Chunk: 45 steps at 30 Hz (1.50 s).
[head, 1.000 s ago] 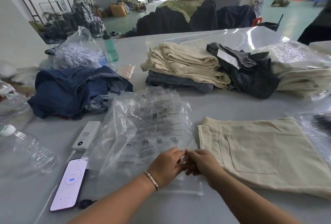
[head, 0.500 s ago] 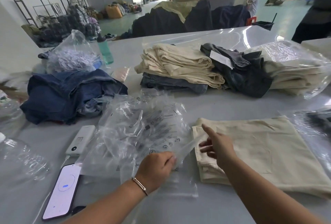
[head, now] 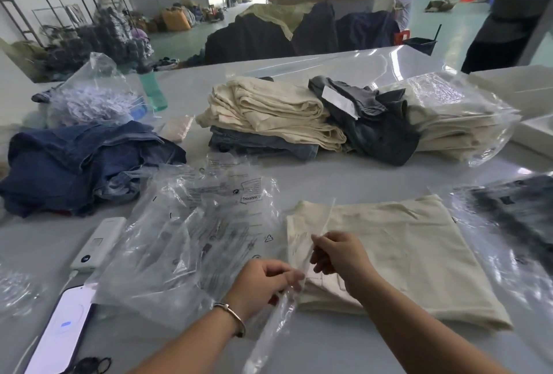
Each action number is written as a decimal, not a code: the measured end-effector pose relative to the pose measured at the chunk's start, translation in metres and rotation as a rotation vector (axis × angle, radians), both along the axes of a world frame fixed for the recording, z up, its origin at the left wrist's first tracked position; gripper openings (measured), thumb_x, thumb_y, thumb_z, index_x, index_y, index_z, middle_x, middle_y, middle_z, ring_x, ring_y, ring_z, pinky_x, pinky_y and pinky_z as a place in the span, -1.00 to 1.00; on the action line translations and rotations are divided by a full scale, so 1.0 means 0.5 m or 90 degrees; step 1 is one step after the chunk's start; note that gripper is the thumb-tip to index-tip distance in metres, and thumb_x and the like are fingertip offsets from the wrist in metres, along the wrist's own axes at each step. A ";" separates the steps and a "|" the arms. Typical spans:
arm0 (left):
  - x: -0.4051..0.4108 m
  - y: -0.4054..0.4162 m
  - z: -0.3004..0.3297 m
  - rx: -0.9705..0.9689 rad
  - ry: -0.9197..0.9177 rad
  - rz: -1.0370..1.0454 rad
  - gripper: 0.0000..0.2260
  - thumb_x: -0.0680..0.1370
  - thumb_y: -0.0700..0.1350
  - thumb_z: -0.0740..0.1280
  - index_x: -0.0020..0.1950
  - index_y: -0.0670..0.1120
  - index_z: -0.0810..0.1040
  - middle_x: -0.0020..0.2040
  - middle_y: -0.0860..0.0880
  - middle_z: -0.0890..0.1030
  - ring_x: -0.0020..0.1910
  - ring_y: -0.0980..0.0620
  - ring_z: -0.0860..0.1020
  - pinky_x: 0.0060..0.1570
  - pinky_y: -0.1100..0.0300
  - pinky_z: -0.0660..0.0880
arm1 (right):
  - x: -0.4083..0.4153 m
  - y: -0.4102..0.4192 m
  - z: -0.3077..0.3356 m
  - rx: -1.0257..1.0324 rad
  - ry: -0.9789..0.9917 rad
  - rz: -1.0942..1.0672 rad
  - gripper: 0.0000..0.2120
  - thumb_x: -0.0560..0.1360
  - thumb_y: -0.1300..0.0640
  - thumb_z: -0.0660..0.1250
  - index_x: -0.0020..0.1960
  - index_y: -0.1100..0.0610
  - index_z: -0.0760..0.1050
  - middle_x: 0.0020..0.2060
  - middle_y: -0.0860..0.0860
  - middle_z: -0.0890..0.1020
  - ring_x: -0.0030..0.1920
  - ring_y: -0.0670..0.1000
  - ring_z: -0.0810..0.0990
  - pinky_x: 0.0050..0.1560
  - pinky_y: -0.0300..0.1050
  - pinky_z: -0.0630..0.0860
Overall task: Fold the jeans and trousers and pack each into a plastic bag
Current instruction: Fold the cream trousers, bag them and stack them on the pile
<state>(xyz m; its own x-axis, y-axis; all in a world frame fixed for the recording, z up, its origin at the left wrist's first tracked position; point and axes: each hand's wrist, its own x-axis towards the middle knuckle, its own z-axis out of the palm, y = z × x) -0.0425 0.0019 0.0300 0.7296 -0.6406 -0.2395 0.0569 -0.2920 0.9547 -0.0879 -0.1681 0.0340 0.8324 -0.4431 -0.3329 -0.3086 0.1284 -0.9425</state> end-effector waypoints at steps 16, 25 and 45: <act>0.071 0.008 0.024 0.418 -0.278 0.221 -0.76 0.54 -0.02 0.35 -0.28 -0.07 0.43 -0.41 0.01 0.49 -0.45 0.06 0.39 -0.38 0.22 0.34 | -0.053 -0.138 -0.007 -0.435 0.121 0.116 -0.72 0.45 0.14 0.29 -0.39 0.25 0.54 -0.55 0.02 0.61 -0.56 -0.08 0.57 -0.37 -0.17 0.51; 0.136 -0.050 0.345 0.285 -0.875 0.488 -0.82 0.61 -0.09 0.19 -0.02 -0.19 0.50 -0.26 -0.23 0.60 -0.28 -0.28 0.55 -0.36 0.11 0.28 | -0.046 -0.162 0.028 -0.225 -0.068 0.093 -0.58 0.57 0.01 0.26 -0.25 0.35 0.51 -0.40 0.22 0.63 -0.51 0.08 0.57 -0.49 -0.19 0.42; 0.096 -0.337 0.016 0.313 -0.907 -0.036 -0.84 0.58 -0.05 0.30 -0.06 -0.11 0.61 -0.42 -0.14 0.60 -0.49 -0.18 0.57 -0.50 0.17 0.38 | -0.284 -0.189 -0.124 0.538 0.233 -0.233 -0.55 0.53 0.00 0.31 0.18 0.37 0.36 0.13 0.30 0.53 -0.32 0.17 0.70 -0.65 -0.30 0.34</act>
